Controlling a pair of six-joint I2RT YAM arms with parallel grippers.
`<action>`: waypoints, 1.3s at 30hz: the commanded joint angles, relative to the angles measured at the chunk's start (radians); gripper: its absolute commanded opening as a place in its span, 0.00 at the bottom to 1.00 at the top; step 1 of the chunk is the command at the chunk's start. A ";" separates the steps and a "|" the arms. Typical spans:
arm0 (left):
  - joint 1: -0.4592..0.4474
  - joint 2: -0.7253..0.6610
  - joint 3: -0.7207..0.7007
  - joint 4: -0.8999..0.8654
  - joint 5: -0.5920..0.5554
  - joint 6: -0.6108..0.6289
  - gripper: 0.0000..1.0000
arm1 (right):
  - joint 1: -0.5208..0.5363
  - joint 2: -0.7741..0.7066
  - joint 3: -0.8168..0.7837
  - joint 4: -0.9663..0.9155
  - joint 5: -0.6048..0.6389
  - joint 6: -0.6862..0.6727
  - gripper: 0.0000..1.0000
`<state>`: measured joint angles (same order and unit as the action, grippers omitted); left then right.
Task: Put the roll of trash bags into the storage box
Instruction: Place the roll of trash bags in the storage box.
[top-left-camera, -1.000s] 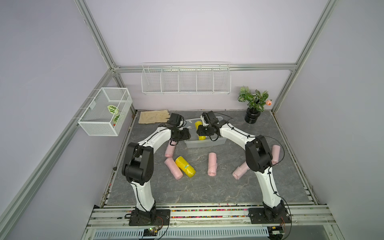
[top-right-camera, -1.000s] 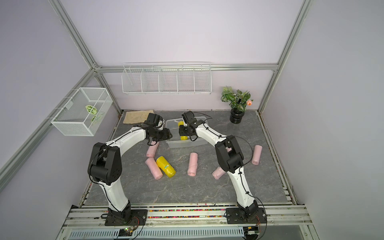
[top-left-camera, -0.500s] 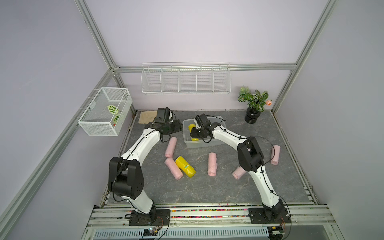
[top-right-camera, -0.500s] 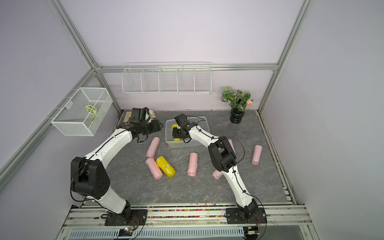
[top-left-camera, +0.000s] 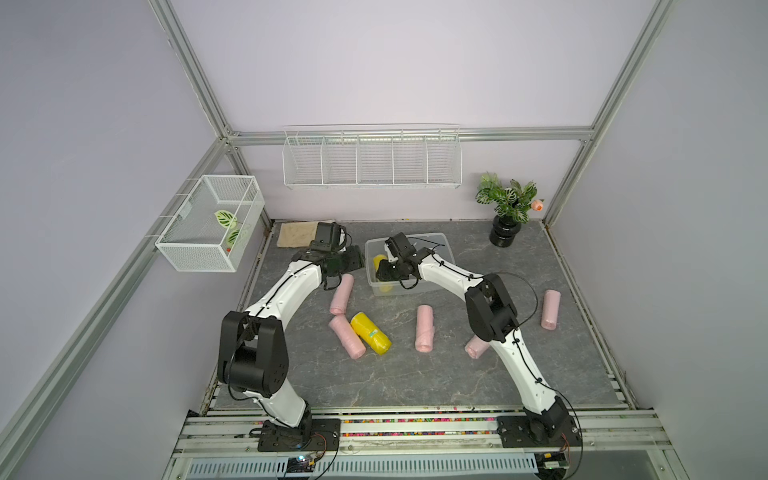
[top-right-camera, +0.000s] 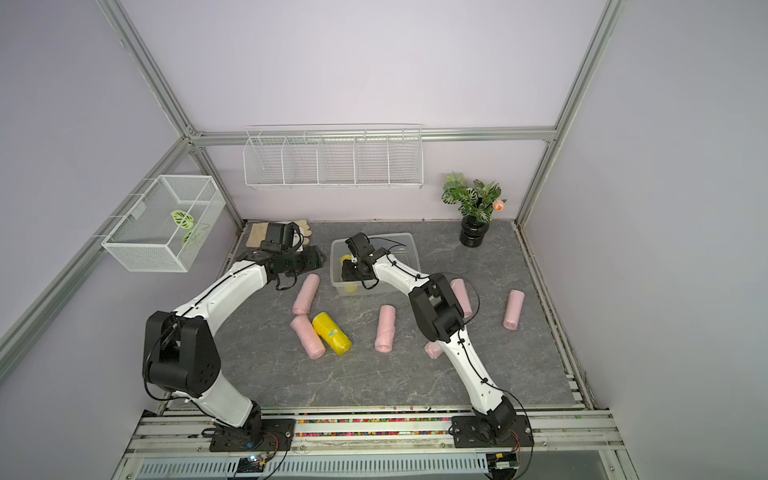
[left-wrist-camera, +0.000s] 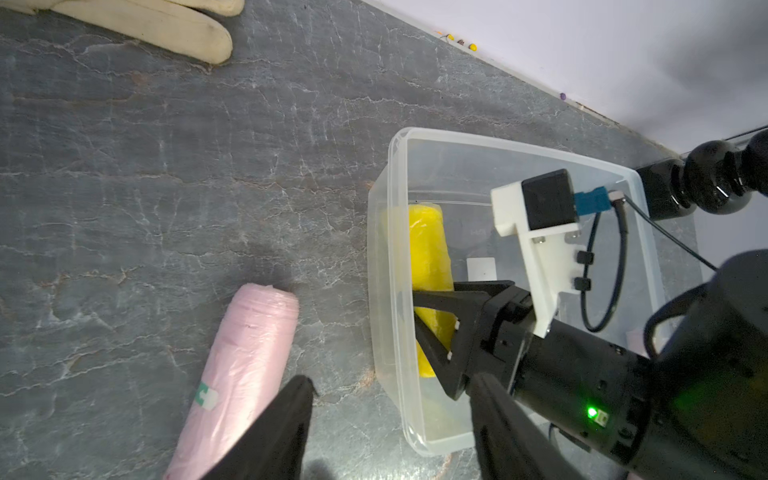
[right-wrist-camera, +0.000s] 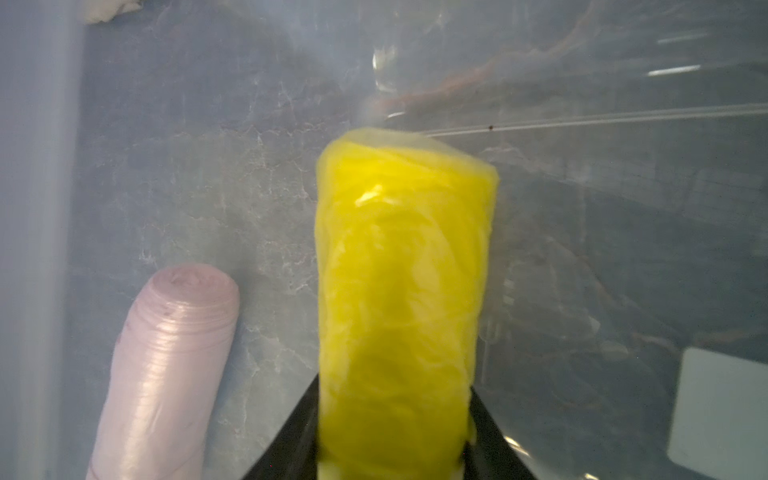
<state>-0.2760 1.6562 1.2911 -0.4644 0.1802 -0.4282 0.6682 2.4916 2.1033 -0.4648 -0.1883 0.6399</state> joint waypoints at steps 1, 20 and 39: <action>-0.003 0.014 -0.010 0.012 -0.007 -0.011 0.65 | 0.013 -0.001 0.021 -0.015 -0.036 -0.002 0.46; -0.003 0.011 -0.020 0.007 -0.013 -0.018 0.65 | 0.003 -0.077 0.010 -0.126 -0.006 -0.107 0.72; -0.004 0.029 -0.010 -0.006 -0.003 -0.019 0.65 | -0.015 -0.196 -0.057 -0.115 -0.014 -0.143 0.75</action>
<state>-0.2760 1.6596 1.2758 -0.4614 0.1768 -0.4408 0.6666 2.3604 2.0808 -0.5659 -0.2073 0.5224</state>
